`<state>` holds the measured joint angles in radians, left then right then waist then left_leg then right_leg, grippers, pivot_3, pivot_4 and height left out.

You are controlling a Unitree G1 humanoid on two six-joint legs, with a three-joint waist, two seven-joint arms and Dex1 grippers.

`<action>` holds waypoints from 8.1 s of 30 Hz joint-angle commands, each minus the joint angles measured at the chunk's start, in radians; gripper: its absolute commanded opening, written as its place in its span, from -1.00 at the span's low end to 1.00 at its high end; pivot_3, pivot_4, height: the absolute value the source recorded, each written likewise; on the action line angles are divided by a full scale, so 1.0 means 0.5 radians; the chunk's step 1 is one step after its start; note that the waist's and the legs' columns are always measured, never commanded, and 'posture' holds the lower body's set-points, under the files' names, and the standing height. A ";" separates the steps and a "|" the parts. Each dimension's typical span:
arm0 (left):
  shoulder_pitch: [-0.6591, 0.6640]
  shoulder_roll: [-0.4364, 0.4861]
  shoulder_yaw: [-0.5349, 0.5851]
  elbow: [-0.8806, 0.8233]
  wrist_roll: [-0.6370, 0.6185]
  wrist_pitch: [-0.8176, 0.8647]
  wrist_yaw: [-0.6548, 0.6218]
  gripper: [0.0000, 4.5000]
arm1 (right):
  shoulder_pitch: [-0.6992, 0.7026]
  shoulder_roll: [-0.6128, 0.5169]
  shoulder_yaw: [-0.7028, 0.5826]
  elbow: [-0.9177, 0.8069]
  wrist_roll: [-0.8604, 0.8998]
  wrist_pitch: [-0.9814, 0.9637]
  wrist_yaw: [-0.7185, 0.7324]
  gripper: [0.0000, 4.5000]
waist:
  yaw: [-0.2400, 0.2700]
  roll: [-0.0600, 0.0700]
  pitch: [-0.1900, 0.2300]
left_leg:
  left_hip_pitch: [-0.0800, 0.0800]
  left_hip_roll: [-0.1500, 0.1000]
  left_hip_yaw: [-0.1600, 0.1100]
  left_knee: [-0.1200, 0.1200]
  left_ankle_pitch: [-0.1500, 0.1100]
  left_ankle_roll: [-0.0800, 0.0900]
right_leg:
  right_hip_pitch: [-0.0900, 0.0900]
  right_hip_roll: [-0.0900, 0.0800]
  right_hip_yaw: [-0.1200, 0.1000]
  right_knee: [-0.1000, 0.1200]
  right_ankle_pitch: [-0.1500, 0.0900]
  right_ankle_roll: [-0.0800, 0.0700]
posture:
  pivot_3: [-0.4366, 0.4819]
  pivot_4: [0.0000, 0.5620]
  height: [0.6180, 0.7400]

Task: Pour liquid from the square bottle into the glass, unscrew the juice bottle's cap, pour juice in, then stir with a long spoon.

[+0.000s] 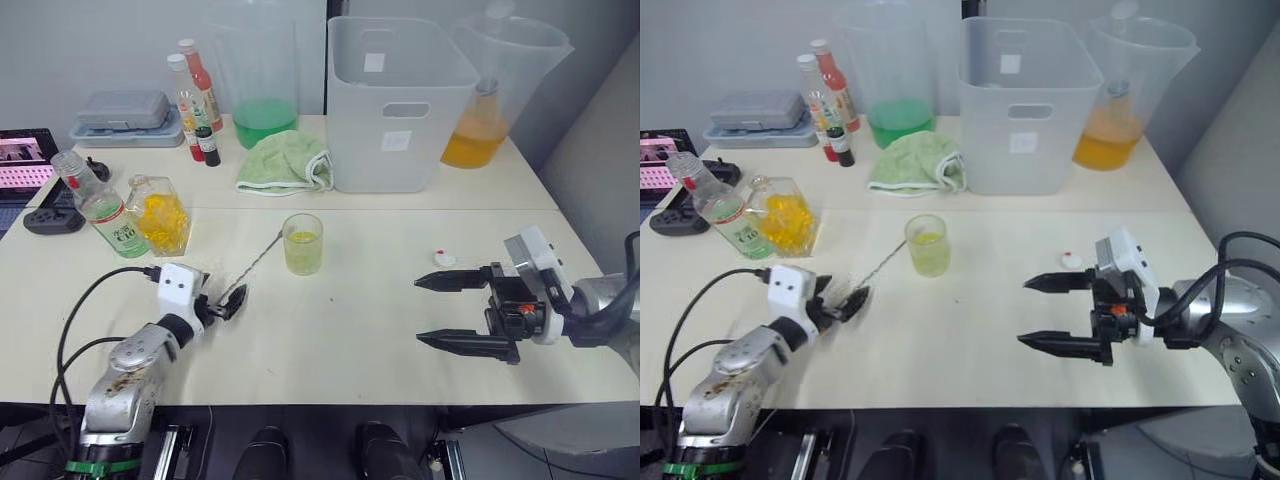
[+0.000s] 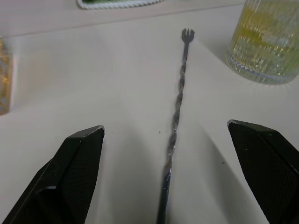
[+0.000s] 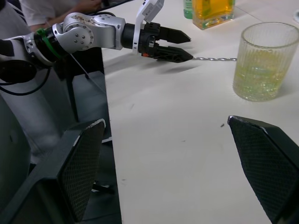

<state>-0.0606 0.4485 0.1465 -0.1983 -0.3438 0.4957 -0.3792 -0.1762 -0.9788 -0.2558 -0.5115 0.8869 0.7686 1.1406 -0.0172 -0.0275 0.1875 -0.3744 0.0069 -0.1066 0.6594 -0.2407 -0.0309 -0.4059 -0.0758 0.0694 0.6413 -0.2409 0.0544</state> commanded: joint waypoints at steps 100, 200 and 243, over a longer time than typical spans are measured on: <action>-0.364 0.337 0.300 -0.536 -0.210 -0.102 -0.363 -0.99 | -0.583 0.431 0.058 -0.027 0.231 0.165 -0.856 1.00 | 0.002 0.002 0.002 | -0.013 0.000 -0.001 -0.003 -0.002 -0.001 | -0.005 -0.001 -0.001 -0.020 0.003 0.004 | -0.05 -0.47 1.00; -0.064 0.794 0.494 -0.291 -0.612 0.038 -1.149 0.98 | -1.825 1.424 0.811 0.934 -0.610 0.003 -1.750 -1.00 | -0.102 0.011 0.006 | -0.031 0.002 0.000 -0.005 -0.001 0.000 | -0.045 0.001 0.000 0.009 0.010 0.000 | -0.05 -0.47 1.00; -0.093 0.690 0.338 -0.371 -0.631 0.049 -1.017 0.98 | -1.733 1.696 0.714 0.953 -0.915 -0.019 -1.366 -1.00 | -0.104 0.010 0.006 | -0.029 0.002 0.000 -0.006 -0.001 -0.001 | -0.047 0.000 -0.001 0.012 0.011 -0.001 | -0.05 -0.47 1.00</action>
<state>-0.1042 0.7922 0.3021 -0.3563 -0.6612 0.5405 -0.8887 -1.0351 -0.1453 0.1080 0.0085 0.4078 0.7702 0.4519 -0.0691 -0.0223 0.1904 -0.3889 0.0082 -0.1066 0.6562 -0.2410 -0.0313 -0.4292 -0.0755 0.0690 0.6473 -0.2355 0.0537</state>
